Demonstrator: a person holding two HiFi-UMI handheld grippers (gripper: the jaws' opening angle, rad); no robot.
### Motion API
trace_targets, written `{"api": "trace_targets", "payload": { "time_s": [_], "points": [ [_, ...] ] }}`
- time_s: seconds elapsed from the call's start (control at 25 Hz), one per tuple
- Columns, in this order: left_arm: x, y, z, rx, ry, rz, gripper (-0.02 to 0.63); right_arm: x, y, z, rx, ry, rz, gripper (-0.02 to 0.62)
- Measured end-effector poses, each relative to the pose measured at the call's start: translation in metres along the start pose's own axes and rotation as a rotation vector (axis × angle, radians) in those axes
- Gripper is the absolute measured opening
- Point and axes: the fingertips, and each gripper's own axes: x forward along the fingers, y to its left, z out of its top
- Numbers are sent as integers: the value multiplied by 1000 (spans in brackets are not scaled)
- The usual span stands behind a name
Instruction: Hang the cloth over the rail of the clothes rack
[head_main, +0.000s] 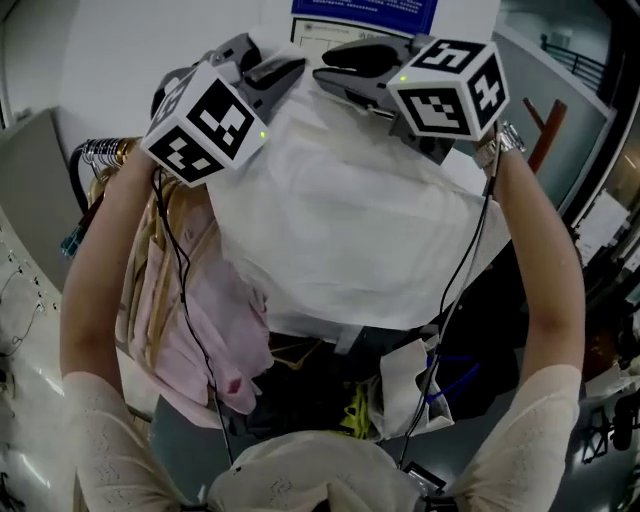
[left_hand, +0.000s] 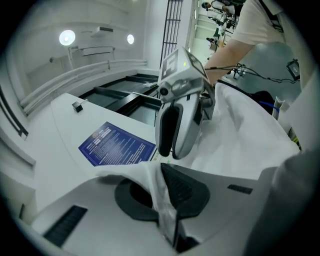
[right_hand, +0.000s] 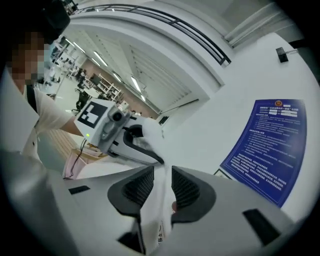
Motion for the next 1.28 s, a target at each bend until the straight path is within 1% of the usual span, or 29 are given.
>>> {"api": "trace_targets", "payload": {
  "time_s": [0.08, 0.28, 0.32, 0.4, 0.44, 0.48, 0.52, 0.56, 0.72, 0.88, 0.96, 1.08, 1.16, 1.24, 1.28],
  "points": [
    [-2, -1, 1, -4, -11, -13, 17, 13, -5, -8, 12, 23, -2, 109],
    [3, -4, -1, -19, -16, -73, 17, 25, -6, -13, 21, 63, 32, 107],
    [4, -5, -1, -23, -19, -83, 17, 27, -6, -13, 31, 64, 37, 96],
    [4, -9, -2, -29, -25, -114, 18, 29, -6, -16, 46, 67, 35, 43],
    [5, -12, -3, -28, -24, -136, 21, 30, -8, -19, 54, 73, 30, 35],
    [4, -14, -5, -25, -17, -163, 37, 31, -10, -23, 65, 82, 23, 32],
    [4, -16, -6, -21, -6, -190, 77, 31, -14, -27, 79, 92, 14, 31],
    [2, -17, -7, -14, 6, -215, 96, 30, -19, -31, 94, 100, 5, 31],
    [-14, -11, -5, 29, 22, -255, 97, 23, -32, -40, 149, 89, -20, 31],
    [-45, -14, -14, 40, 52, -281, 97, 28, -31, -44, 139, 118, -19, 31],
    [-63, -23, -17, 11, 47, -310, 97, 31, -28, -51, 159, 140, -3, 32],
    [-92, -47, -11, -54, -2, -370, 97, 36, -21, -61, 215, 167, 36, 32],
    [-102, -65, -11, -55, -5, -401, 97, 37, -22, -64, 229, 175, 31, 34],
    [-102, -82, -16, -34, 3, -421, 97, 37, -27, -61, 243, 144, 11, 34],
    [-101, -88, -20, -37, 4, -427, 97, 36, -29, -59, 256, 128, 5, 40]
  ]
}}
